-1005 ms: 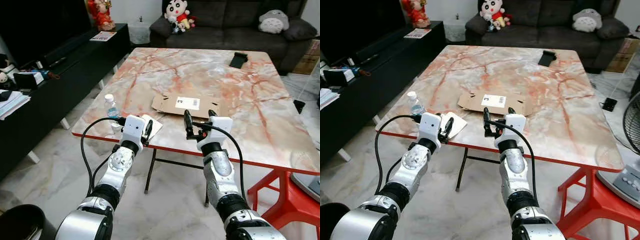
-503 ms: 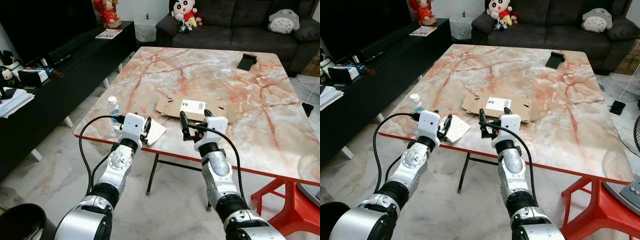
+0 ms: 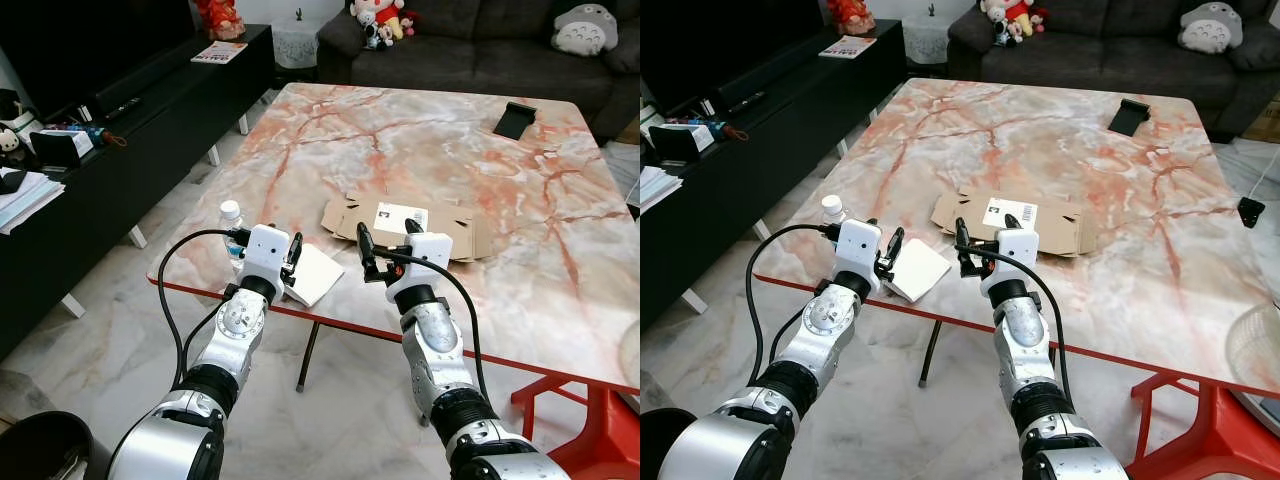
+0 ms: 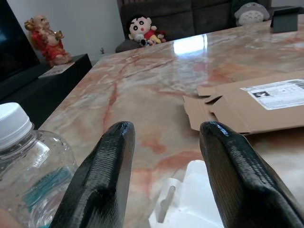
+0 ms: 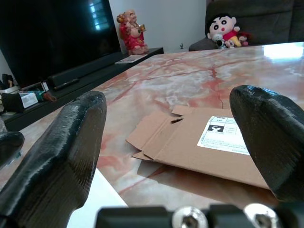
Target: Picking trash to rubbish bin
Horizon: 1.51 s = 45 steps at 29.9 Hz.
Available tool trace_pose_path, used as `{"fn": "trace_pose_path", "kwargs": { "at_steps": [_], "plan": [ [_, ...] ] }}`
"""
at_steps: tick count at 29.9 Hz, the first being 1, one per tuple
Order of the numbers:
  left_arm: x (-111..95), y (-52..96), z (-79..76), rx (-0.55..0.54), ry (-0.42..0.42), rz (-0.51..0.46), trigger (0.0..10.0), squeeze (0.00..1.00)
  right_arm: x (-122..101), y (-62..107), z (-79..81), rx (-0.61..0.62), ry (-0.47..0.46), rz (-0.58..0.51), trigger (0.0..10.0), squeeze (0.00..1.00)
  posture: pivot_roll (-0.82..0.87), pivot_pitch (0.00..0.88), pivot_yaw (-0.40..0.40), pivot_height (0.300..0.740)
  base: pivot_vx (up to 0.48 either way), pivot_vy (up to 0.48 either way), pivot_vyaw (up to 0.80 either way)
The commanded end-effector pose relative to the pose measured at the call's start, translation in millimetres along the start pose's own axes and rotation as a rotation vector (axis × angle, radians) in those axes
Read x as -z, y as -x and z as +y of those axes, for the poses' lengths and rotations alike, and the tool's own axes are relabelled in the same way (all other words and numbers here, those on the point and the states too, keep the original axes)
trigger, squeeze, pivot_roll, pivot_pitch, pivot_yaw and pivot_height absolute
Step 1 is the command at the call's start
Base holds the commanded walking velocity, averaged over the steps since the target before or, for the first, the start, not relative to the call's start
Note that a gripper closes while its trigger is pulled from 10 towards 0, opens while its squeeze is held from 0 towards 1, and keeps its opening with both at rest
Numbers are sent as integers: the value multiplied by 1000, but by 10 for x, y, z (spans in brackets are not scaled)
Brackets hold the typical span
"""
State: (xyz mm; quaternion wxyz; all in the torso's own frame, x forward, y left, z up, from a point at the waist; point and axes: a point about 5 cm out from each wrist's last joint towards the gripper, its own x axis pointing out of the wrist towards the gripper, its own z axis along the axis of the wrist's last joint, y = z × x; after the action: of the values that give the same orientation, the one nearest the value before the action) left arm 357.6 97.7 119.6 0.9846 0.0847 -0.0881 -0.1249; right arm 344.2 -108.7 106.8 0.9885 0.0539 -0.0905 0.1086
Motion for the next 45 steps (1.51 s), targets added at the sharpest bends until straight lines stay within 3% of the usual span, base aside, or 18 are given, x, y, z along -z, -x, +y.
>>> {"fn": "trace_pose_path", "kwargs": {
  "at_steps": [1,35,45],
  "plan": [
    [-76,-39,16,1,-27,-34,10000,0,18,-2,30,-14,6,17,10000,0,-54,0,43,740,307,0,0],
    [-56,-20,4,13,-48,-31,10000,0,27,1,25,-14,1,22,10000,0,-52,0,42,740,281,0,-24],
    [80,116,55,3,-6,8,10000,0,32,10,17,-12,3,23,10000,0,-47,4,43,740,0,0,0]
  ]
}}
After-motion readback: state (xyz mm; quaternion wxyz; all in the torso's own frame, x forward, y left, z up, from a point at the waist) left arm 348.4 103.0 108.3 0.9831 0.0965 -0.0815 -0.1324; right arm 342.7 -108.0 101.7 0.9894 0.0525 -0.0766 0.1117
